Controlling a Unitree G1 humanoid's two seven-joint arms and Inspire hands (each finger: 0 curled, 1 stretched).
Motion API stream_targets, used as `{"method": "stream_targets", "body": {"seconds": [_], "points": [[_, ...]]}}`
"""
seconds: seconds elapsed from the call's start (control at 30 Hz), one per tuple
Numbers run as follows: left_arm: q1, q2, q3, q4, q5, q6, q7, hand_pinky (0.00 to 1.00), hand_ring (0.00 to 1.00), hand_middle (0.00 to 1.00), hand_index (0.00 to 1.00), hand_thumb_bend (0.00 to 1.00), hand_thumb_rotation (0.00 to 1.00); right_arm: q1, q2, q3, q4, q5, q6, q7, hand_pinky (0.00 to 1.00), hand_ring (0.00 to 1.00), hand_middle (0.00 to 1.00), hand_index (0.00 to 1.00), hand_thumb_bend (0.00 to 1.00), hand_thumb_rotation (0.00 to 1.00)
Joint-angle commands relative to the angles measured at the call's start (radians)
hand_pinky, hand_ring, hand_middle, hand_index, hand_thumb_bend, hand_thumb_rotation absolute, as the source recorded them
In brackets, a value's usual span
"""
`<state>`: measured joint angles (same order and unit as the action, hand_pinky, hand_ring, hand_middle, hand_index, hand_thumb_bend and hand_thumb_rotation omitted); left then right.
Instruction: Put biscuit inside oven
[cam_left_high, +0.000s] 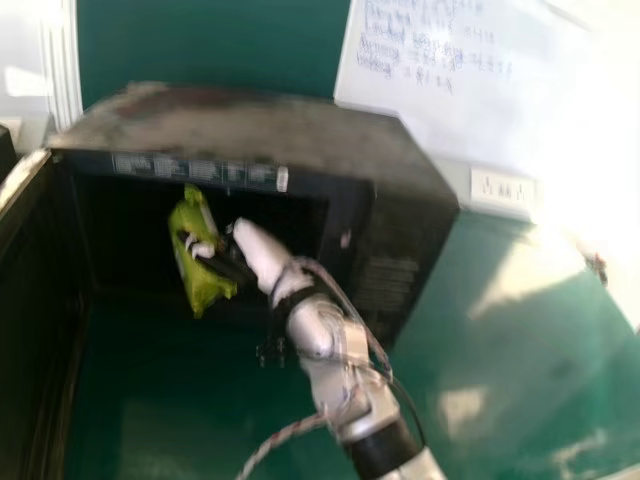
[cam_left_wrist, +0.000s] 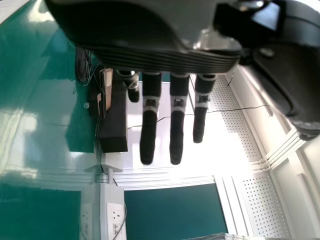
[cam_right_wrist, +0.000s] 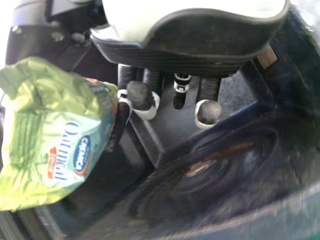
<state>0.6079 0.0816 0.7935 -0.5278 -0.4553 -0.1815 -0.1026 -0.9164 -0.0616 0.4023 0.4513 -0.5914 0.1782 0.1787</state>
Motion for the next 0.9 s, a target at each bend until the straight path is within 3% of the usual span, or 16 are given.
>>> {"method": "stream_targets", "body": {"seconds": [0.0, 0.07, 0.17, 0.27, 0.43, 0.5, 0.57, 0.67, 0.8, 0.87], "points": [[0.007, -0.004, -0.007, -0.003, -0.006, -0.004, 0.000, 0.27, 0.38, 0.51, 0.72, 0.75, 0.52, -0.050, 0.011, -0.007, 0.048, 0.008, -0.022, -0.033, 0.00, 0.00, 0.00, 0.00, 0.79, 0.00], [0.008, -0.007, -0.007, -0.004, -0.005, -0.005, 0.001, 0.22, 0.34, 0.49, 0.73, 0.75, 0.52, -0.076, 0.013, -0.007, 0.095, 0.010, -0.031, -0.045, 0.00, 0.00, 0.00, 0.00, 0.80, 0.00], [0.011, -0.010, -0.008, -0.011, -0.011, 0.002, 0.004, 0.30, 0.46, 0.58, 0.73, 0.75, 0.55, -0.112, 0.009, -0.004, 0.163, 0.008, -0.052, -0.061, 0.00, 0.00, 0.00, 0.00, 0.80, 0.00], [0.014, -0.012, -0.008, -0.014, -0.013, 0.002, 0.004, 0.25, 0.36, 0.48, 0.74, 0.73, 0.52, -0.140, 0.008, -0.015, 0.224, 0.020, -0.076, -0.078, 0.00, 0.00, 0.00, 0.00, 0.81, 0.00], [0.016, -0.014, -0.007, -0.016, -0.012, -0.001, 0.003, 0.40, 0.55, 0.65, 0.73, 0.73, 0.53, -0.186, 0.005, -0.011, 0.329, 0.018, -0.102, -0.107, 0.00, 0.00, 0.00, 0.00, 0.81, 0.00], [0.019, -0.016, -0.006, -0.019, -0.015, 0.001, 0.002, 0.39, 0.53, 0.63, 0.72, 0.74, 0.54, -0.195, 0.008, -0.013, 0.361, 0.021, -0.109, -0.121, 0.00, 0.00, 0.00, 0.00, 0.80, 0.00], [0.021, -0.017, -0.006, -0.021, -0.016, 0.000, 0.001, 0.30, 0.42, 0.54, 0.69, 0.74, 0.53, -0.202, 0.011, -0.015, 0.390, 0.026, -0.118, -0.133, 0.00, 0.00, 0.00, 0.00, 0.80, 0.00], [0.027, -0.021, -0.007, -0.030, -0.013, 0.005, 0.005, 0.27, 0.40, 0.53, 0.70, 0.74, 0.53, -0.210, 0.013, -0.011, 0.425, 0.025, -0.118, -0.145, 0.00, 0.00, 0.00, 0.00, 0.81, 0.00], [0.034, -0.026, -0.007, -0.035, -0.021, 0.004, 0.001, 0.30, 0.44, 0.56, 0.71, 0.76, 0.56, -0.218, 0.009, 0.001, 0.457, 0.015, -0.120, -0.158, 0.00, 0.00, 0.00, 0.00, 0.82, 0.00], [0.039, -0.029, -0.008, -0.040, -0.026, 0.002, -0.002, 0.26, 0.39, 0.52, 0.71, 0.76, 0.55, -0.222, 0.009, 0.001, 0.473, 0.017, -0.123, -0.163, 0.00, 0.00, 0.00, 0.00, 0.82, 0.00]]}}
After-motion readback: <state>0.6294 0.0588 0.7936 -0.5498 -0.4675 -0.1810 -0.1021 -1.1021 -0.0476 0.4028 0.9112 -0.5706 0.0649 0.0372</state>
